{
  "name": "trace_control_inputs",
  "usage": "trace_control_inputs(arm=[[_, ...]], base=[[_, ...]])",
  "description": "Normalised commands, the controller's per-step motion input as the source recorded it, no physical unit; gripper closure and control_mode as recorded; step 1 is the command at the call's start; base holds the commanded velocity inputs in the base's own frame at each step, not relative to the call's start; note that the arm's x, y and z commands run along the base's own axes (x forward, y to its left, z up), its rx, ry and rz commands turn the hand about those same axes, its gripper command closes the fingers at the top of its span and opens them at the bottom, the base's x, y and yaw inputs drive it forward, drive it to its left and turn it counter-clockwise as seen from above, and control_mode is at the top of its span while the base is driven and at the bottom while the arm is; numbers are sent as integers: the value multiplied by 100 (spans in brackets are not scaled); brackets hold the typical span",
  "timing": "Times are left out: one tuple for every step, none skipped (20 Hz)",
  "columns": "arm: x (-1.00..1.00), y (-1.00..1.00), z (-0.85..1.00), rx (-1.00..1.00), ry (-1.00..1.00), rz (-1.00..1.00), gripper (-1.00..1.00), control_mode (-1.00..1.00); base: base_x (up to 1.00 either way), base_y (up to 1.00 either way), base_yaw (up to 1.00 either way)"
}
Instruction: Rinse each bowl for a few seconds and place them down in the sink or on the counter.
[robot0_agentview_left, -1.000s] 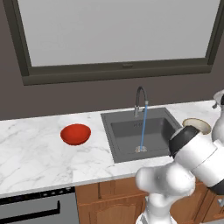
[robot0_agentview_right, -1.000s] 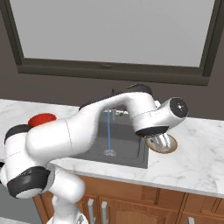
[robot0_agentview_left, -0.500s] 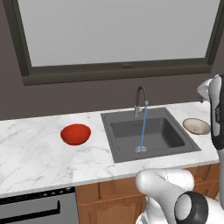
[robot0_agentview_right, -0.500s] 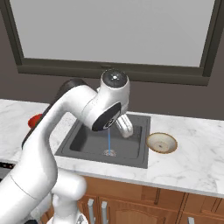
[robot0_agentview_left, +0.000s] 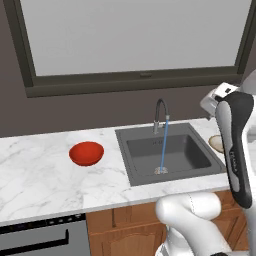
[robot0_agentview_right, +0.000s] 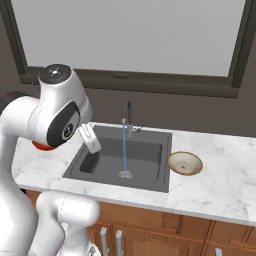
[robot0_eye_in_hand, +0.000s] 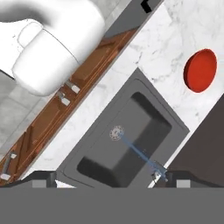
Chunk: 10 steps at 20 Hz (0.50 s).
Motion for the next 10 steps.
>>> trace_control_inputs(arm=[[-23,100,34,0,10,0,-100,-100],[-19,100,28,1,9,1,-100,-100],[-15,100,24,2,9,2,-100,-100],[-12,100,20,3,9,3,-100,-100],[-8,100,10,2,7,3,-100,-100],[-5,100,6,2,6,3,-100,-100],[0,100,0,2,6,4,-100,-100],[0,100,0,2,5,5,-100,-100],[0,100,0,2,4,7,-100,-100],[0,100,-1,0,1,8,-100,-100]], base=[[0,0,0],[0,0,0],[0,0,0],[0,0,0],[0,0,0],[0,0,0],[0,0,0],[0,0,0],[0,0,0],[0,0,0]])
